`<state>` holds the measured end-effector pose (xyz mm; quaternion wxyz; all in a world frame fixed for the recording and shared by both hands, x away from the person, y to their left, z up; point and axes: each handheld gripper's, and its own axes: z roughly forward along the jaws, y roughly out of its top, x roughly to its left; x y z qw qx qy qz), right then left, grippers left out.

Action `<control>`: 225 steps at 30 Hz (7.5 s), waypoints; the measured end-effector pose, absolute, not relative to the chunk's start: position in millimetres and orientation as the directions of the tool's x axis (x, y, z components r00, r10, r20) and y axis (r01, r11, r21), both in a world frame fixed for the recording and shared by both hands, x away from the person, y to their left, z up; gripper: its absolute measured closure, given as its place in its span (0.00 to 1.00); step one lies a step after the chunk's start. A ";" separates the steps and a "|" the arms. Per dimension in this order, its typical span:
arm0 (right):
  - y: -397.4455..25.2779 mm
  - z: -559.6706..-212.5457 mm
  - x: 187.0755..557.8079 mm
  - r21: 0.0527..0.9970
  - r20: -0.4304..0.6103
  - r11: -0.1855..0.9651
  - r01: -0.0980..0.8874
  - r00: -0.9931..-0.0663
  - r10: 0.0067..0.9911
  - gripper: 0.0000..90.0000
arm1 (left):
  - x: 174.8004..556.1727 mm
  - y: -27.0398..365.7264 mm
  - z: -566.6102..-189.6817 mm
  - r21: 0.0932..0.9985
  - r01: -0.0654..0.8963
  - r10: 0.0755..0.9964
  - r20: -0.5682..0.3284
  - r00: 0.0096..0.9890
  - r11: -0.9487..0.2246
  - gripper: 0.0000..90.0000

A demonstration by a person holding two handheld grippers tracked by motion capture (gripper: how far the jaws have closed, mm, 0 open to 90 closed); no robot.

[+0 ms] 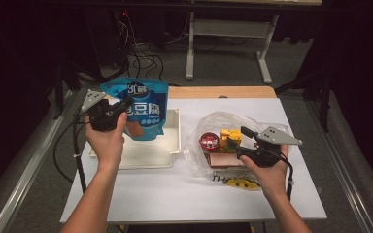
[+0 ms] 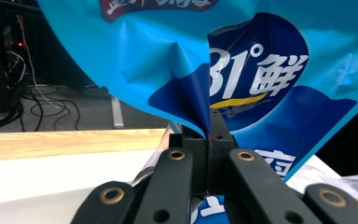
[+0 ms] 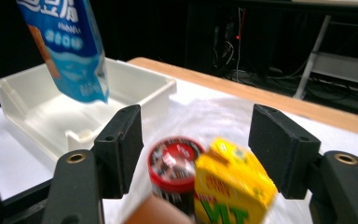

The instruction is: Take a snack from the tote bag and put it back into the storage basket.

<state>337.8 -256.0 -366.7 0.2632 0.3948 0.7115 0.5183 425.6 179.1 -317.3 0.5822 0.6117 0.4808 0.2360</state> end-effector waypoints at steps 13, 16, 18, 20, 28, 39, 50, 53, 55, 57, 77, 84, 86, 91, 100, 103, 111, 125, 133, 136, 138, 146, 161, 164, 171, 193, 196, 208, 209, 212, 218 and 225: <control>-294.8 -405.4 309.9 0.928 0.050 0.142 0.345 -0.493 0.869 0.38 | 447.5 214.7 -340.9 0.934 0.318 0.881 -0.283 0.378 0.164 1.00; -296.1 -409.3 307.9 0.924 0.047 0.148 0.352 -0.489 0.871 0.38 | 454.8 218.0 -348.3 0.932 0.323 0.883 -0.285 0.373 0.165 0.99; -296.8 -410.6 307.0 0.923 0.046 0.150 0.354 -0.489 0.871 0.38 | 459.2 220.0 -354.0 0.929 0.329 0.881 -0.291 0.372 0.168 0.99; -297.0 -411.0 306.6 0.923 0.054 0.143 0.356 -0.491 0.870 0.38 | 463.3 222.0 -359.6 0.927 0.333 0.882 -0.297 0.367 0.173 0.99; -299.0 -414.8 307.3 0.920 0.061 0.136 0.367 -0.477 0.877 0.38 | 476.9 229.5 -374.8 0.930 0.309 0.884 -0.308 0.352 0.201 0.99; -304.5 -417.2 307.0 0.919 0.064 0.126 0.375 -0.454 0.889 0.39 | 476.8 246.9 -393.3 0.914 0.292 0.881 -0.366 0.301 0.280 0.98; -308.6 -418.6 307.3 0.913 0.064 0.125 0.387 -0.440 0.896 0.39 | 464.9 250.2 -391.1 0.922 0.342 0.911 -0.291 0.292 0.184 0.64; -310.1 -418.7 307.5 0.914 0.060 0.127 0.386 -0.437 0.897 0.38 | 459.1 247.9 -388.4 0.921 0.352 0.914 -0.278 0.295 0.167 0.47; -311.0 -418.6 307.6 0.914 0.062 0.124 0.386 -0.435 0.898 0.38 | 454.3 246.2 -386.4 0.921 0.360 0.919 -0.266 0.291 0.152 0.39; -311.3 -418.2 307.3 0.914 0.061 0.124 0.386 -0.433 0.899 0.38 | 447.1 244.3 -384.8 0.919 0.360 0.920 -0.272 0.282 0.161 0.35; -308.3 -418.2 309.5 0.923 0.084 0.102 0.370 -0.453 0.887 0.36 | 380.8 181.1 -396.9 0.927 0.373 0.903 -0.199 0.381 0.046 0.26; -295.5 -417.1 315.5 0.911 0.087 0.103 0.400 -0.429 0.899 0.33 | 362.1 170.6 -400.9 0.918 0.396 0.890 -0.185 0.416 0.005 0.16; -290.7 -416.0 318.3 0.905 0.092 0.099 0.414 -0.418 0.904 0.31 | 358.2 170.7 -402.5 0.912 0.411 0.884 -0.208 0.419 0.020 0.12; -282.1 -414.8 326.6 0.899 0.111 0.073 0.432 -0.386 0.916 0.26 | 356.2 166.5 -408.1 0.899 0.437 0.883 -0.194 0.428 -0.015 0.00; -269.5 -418.6 339.6 0.884 0.125 0.050 0.464 -0.338 0.933 0.24 | 355.0 156.7 -412.5 0.896 0.442 0.865 -0.183 0.467 -0.049 0.00; -266.4 -419.7 343.1 0.880 0.132 0.042 0.472 -0.329 0.935 0.24 | 355.2 155.0 -413.2 0.894 0.444 0.866 -0.177 0.468 -0.057 0.00; -248.1 -419.4 354.0 0.877 0.108 0.052 0.477 -0.301 0.948 0.23 | 354.6 152.1 -413.5 0.896 0.439 0.865 -0.168 0.473 -0.066 0.00; -226.2 -420.2 370.9 0.867 0.113 0.004 0.499 -0.203 0.973 0.18 | 354.1 151.5 -414.1 0.896 0.439 0.862 -0.166 0.478 -0.071 0.00; -215.7 -423.4 377.8 0.865 0.090 0.000 0.501 -0.155 0.984 0.19 | 354.4 150.2 -415.2 0.893 0.444 0.861 -0.165 0.480 -0.076 0.00; -213.3 -425.2 380.0 0.866 0.078 -0.004 0.501 -0.128 0.989 0.21 | 354.4 149.7 -415.5 0.892 0.444 0.861 -0.163 0.482 -0.079 0.00; -212.0 -427.9 382.2 0.861 0.074 -0.005 0.508 -0.115 0.991 0.22 | 354.4 149.5 -415.8 0.892 0.445 0.861 -0.164 0.482 -0.079 0.00; -212.3 -434.6 383.6 0.872 0.075 -0.022 0.489 -0.089 0.993 0.27 | 352.1 147.4 -413.9 0.904 0.419 0.846 -0.159 0.510 -0.083 0.00; -212.8 -438.8 387.0 0.862 0.041 0.011 0.506 -0.091 0.995 0.28 | 351.8 145.4 -414.4 0.900 0.426 0.841 -0.159 0.518 -0.092 0.00; -214.1 -438.3 387.7 0.863 0.043 0.010 0.505 -0.092 0.995 0.29 | 352.1 144.8 -415.2 0.899 0.427 0.840 -0.158 0.519 -0.095 0.00; -215.5 -438.4 385.8 0.865 0.043 0.010 0.501 -0.094 0.995 0.32 | 351.8 143.4 -415.3 0.898 0.429 0.834 -0.159 0.529 -0.101 0.01; -223.6 -433.8 390.8 0.832 0.095 -0.004 0.555 -0.136 0.986 0.34 | 352.9 141.3 -417.4 0.895 0.434 0.829 -0.163 0.535 -0.104 0.02; -224.8 -428.0 390.4 0.836 0.108 -0.013 0.548 -0.140 0.984 0.34 | 352.7 141.5 -416.9 0.896 0.433 0.829 -0.164 0.535 -0.102 0.02; -228.6 -395.5 382.0 0.871 0.098 -0.005 0.491 -0.163 0.982 0.34 | 350.8 131.2 -416.0 0.902 0.416 0.820 -0.150 0.552 -0.115 0.04; -229.1 -393.4 381.5 0.874 0.100 -0.005 0.485 -0.170 0.980 0.34 | 351.1 129.4 -415.9 0.902 0.413 0.822 -0.138 0.553 -0.127 0.04; -228.9 -387.0 379.9 0.875 0.110 -0.006 0.484 -0.187 0.976 0.34 | 352.3 126.3 -415.5 0.902 0.413 0.816 -0.146 0.560 -0.123 0.03; -227.9 -375.1 376.4 0.884 0.104 0.003 0.468 -0.204 0.973 0.34 | 353.2 116.0 -415.7 0.899 0.419 0.802 -0.156 0.576 -0.126 0.03; -230.0 -361.7 373.0 0.891 0.120 0.007 0.454 -0.251 0.960 0.34 | 355.4 100.9 -414.0 0.900 0.412 0.784 -0.152 0.601 -0.141 0.02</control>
